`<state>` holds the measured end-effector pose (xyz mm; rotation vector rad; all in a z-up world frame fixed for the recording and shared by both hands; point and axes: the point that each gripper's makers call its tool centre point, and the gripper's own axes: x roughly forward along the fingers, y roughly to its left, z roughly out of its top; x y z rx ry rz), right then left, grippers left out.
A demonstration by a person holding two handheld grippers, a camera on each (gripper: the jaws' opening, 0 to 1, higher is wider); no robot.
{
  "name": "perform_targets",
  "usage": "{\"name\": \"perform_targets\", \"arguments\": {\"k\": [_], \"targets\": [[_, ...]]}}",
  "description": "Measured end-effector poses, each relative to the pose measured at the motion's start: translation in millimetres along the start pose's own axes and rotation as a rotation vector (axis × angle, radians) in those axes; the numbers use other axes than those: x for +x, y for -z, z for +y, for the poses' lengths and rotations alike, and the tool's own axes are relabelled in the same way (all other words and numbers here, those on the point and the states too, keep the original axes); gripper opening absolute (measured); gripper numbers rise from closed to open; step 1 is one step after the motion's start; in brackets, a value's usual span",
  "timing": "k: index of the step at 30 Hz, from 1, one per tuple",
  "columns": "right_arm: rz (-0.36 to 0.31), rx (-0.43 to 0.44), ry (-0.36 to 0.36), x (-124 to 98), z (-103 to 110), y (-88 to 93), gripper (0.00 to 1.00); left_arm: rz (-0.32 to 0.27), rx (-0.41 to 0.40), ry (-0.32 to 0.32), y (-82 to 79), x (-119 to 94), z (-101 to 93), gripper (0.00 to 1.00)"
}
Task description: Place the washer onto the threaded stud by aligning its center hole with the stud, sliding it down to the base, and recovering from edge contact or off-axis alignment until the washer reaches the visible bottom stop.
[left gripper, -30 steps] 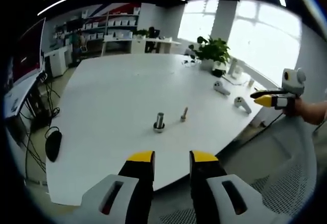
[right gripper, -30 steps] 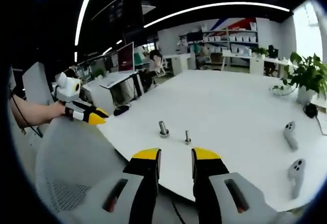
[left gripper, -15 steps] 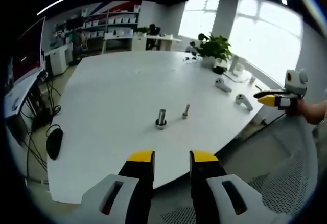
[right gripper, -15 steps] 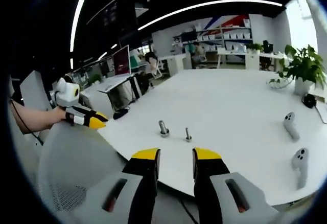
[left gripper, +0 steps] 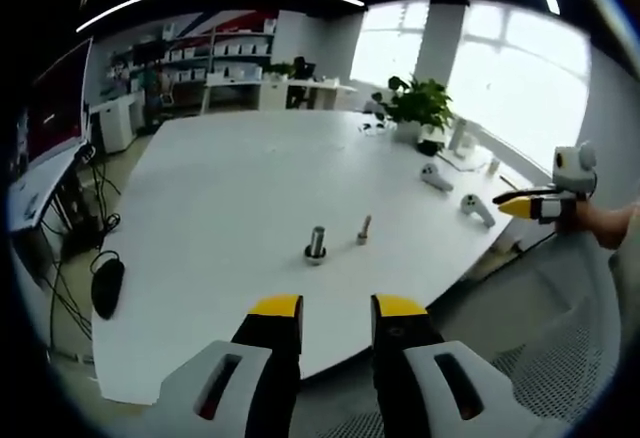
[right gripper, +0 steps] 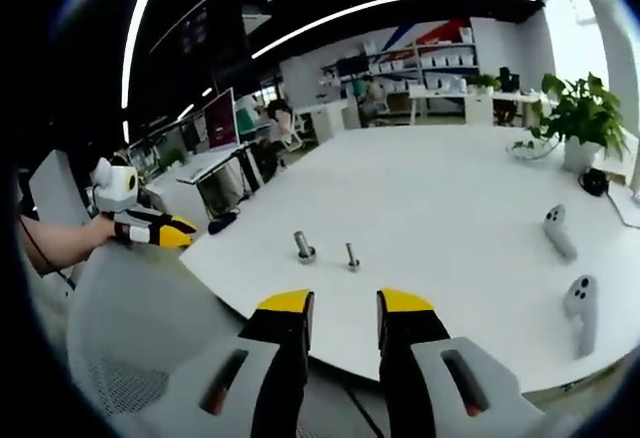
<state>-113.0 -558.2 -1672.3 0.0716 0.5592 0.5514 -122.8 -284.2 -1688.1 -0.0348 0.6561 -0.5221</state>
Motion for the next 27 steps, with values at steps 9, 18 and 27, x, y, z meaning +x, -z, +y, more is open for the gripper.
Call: {"name": "perform_targets", "arguments": {"k": [9,18,27], "targets": [[-0.005,0.002,0.008,0.2,-1.7,-0.5,0.30,0.000,-0.003,-0.010,0.4,-1.1,1.9,0.25],[-0.004,0.012,0.012,-0.7,-2.5,1.0,0.31,0.002,-0.004,-0.017,2.2,-1.7,3.9,0.26],[0.015,0.022,0.019,-0.8,-4.1,5.7,0.32,-0.023,-0.010,-0.029,-1.7,-3.8,5.6,0.28]]}}
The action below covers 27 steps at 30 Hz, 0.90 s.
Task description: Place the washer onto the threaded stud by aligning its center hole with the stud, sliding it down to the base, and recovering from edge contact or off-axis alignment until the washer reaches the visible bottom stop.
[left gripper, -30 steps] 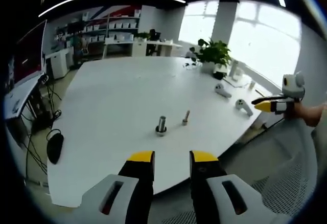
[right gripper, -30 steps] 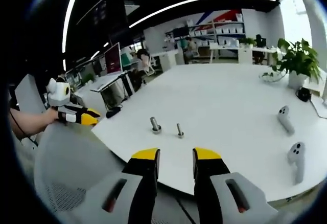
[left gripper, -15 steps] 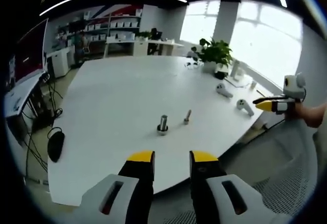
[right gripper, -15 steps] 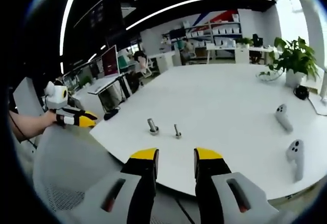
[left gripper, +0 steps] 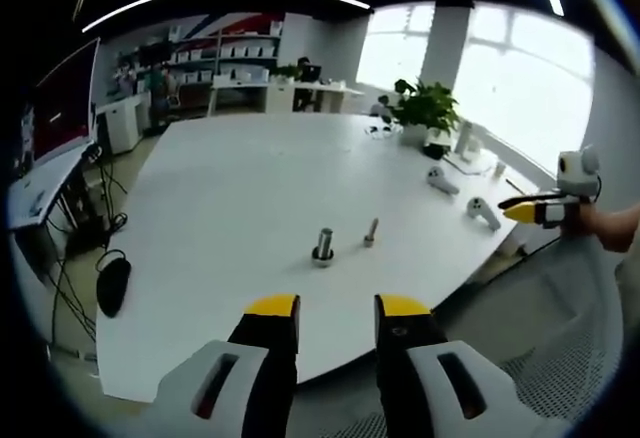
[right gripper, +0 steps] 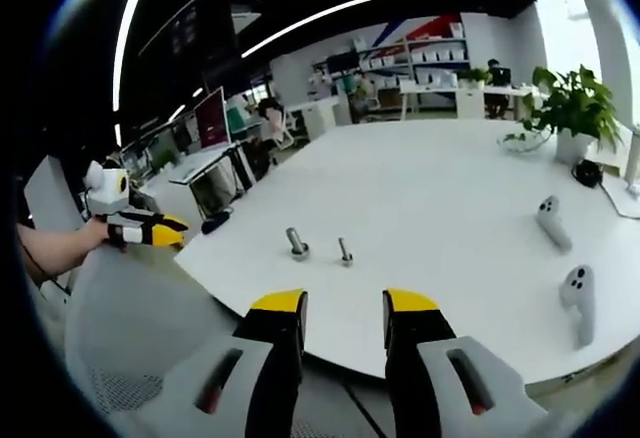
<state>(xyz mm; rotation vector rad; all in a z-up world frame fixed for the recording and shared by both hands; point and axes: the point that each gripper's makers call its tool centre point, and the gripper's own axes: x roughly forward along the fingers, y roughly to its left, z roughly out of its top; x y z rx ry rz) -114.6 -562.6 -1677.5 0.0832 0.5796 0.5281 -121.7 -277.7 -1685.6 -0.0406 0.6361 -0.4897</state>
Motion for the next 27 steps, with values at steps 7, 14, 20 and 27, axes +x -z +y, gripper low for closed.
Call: {"name": "perform_targets", "arguments": {"k": [7,14,20,27], "targets": [[0.005,0.023,-0.002,-0.8,-0.1,3.3,0.32,0.005,-0.001,0.001,1.7,-0.3,-0.3,0.28],[0.018,0.027,-0.008,0.7,0.1,4.3,0.32,0.009,-0.003,0.002,1.5,0.8,0.2,0.28],[0.026,0.015,-0.008,1.3,0.3,5.3,0.32,0.012,-0.004,0.007,2.1,1.3,-1.1,0.28],[0.036,0.004,-0.023,2.6,3.3,7.1,0.32,0.017,0.000,0.007,3.2,1.1,-1.5,0.28]]}}
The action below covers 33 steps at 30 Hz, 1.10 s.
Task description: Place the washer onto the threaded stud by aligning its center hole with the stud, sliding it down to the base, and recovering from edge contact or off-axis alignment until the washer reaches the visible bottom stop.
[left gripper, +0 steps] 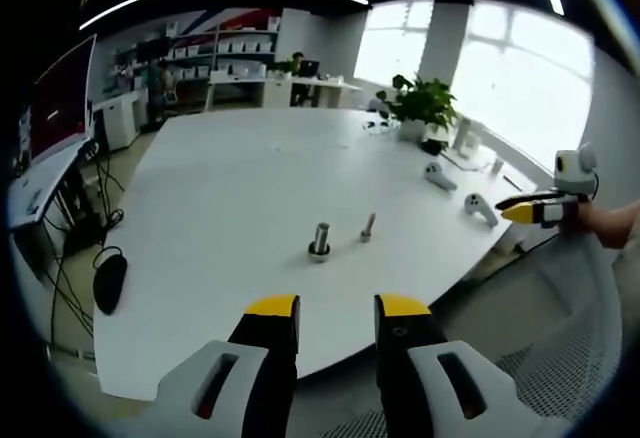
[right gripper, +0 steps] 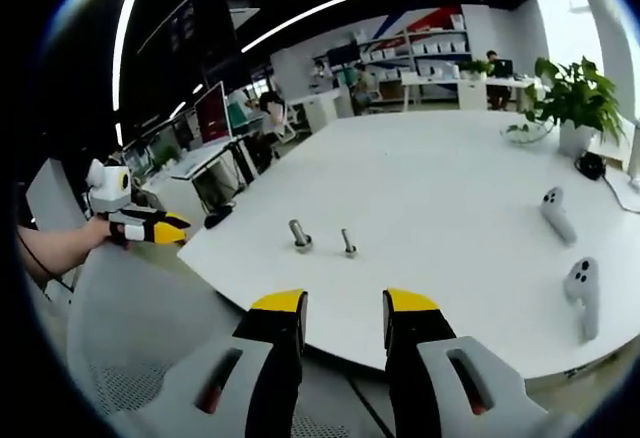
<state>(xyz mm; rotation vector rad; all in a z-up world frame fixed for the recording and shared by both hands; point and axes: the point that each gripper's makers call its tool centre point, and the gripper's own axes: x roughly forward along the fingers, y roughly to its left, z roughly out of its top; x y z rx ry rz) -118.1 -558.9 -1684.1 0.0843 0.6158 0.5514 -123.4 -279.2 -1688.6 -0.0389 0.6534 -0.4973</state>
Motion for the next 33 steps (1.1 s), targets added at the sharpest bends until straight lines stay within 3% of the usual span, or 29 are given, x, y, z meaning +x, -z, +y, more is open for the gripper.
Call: {"name": "perform_targets", "arguments": {"k": [33], "targets": [[-0.004,0.013,-0.003,0.1,-0.7,-0.1,0.32,-0.035,-0.009,-0.003,-6.5,-1.9,0.9,0.28]]}}
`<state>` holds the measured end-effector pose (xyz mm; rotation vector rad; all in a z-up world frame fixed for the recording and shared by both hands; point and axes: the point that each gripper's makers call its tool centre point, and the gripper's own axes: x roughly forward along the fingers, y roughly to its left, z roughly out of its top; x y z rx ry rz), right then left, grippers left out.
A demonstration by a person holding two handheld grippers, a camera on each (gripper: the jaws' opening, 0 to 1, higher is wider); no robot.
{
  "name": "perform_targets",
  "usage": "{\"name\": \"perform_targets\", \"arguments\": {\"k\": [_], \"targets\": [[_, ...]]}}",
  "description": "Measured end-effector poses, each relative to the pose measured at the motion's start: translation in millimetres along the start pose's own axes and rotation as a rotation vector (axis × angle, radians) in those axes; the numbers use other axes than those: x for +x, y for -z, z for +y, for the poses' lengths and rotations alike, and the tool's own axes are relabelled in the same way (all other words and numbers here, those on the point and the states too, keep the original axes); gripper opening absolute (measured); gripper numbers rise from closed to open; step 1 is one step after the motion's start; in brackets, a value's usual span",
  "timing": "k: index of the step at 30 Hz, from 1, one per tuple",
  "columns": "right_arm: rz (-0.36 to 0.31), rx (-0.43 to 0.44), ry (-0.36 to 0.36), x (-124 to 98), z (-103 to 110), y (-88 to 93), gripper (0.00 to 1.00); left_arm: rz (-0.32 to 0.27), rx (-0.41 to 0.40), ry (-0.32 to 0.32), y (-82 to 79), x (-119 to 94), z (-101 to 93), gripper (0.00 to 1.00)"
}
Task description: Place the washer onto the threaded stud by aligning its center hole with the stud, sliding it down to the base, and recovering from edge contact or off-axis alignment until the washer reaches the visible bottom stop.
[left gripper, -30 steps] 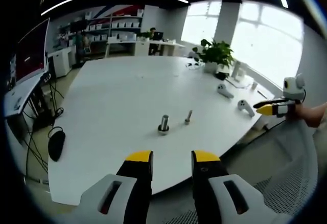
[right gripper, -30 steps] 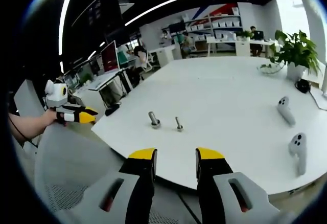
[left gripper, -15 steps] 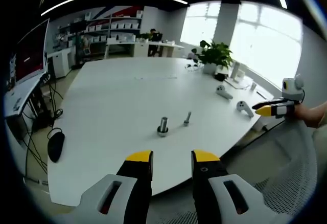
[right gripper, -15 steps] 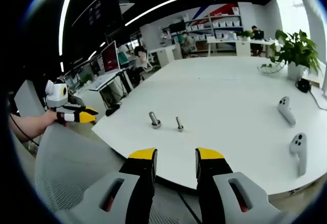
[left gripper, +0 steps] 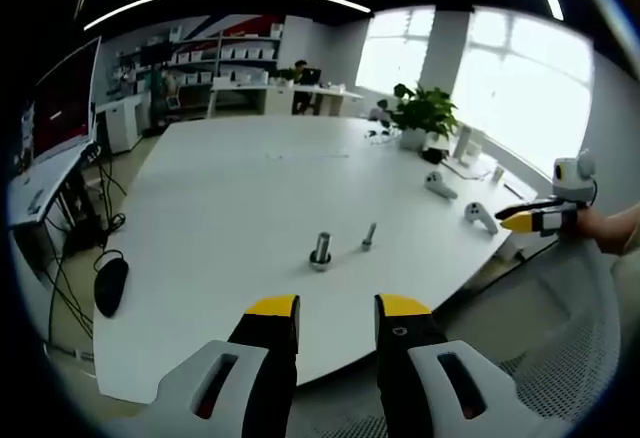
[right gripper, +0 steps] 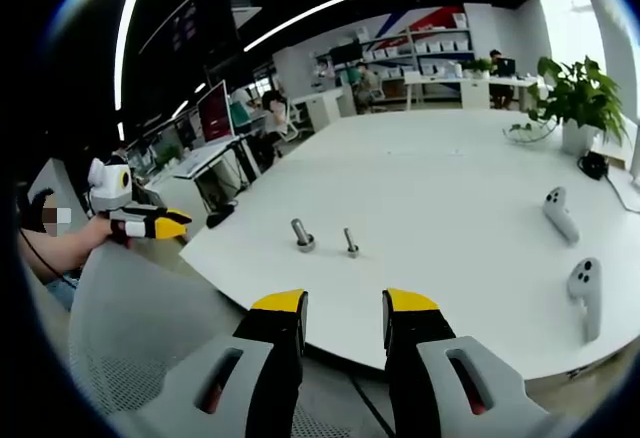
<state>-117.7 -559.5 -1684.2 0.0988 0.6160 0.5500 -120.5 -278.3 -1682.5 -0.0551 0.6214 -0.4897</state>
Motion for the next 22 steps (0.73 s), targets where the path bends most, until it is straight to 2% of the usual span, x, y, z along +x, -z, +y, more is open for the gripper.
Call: {"name": "perform_targets", "arguments": {"k": [12,22], "targets": [[0.015,0.005,-0.025,1.0,3.7,2.6,0.32,0.006,-0.013,-0.010,2.1,0.1,1.8,0.28],[-0.007,-0.001,-0.025,-0.1,3.9,-1.3,0.32,0.039,-0.034,-0.018,9.3,0.5,4.4,0.28]]}}
